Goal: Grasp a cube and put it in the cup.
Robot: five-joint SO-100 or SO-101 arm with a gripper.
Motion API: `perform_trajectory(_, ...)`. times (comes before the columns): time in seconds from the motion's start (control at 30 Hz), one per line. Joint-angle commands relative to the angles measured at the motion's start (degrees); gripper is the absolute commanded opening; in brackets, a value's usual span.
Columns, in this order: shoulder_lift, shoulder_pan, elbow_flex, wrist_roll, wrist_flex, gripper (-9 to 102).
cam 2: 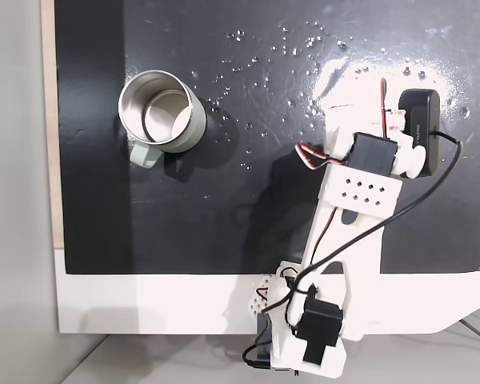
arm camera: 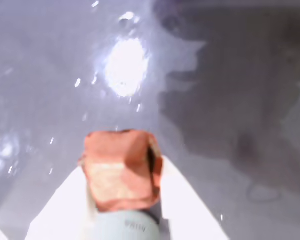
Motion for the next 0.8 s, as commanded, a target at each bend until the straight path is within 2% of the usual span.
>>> perform_trajectory(0.0, 4.13, -1.49, -8.96, 0.88, 5.1, 4)
perform_trajectory(0.13, 4.39, -2.46, -13.36, 1.14, 8.7, 4)
perform_trajectory(0.37, 2.02, -4.83, -16.96, 3.25, 9.32, 4)
perform_trajectory(0.77, -13.89, -19.16, -40.25, 12.22, 16.17, 4)
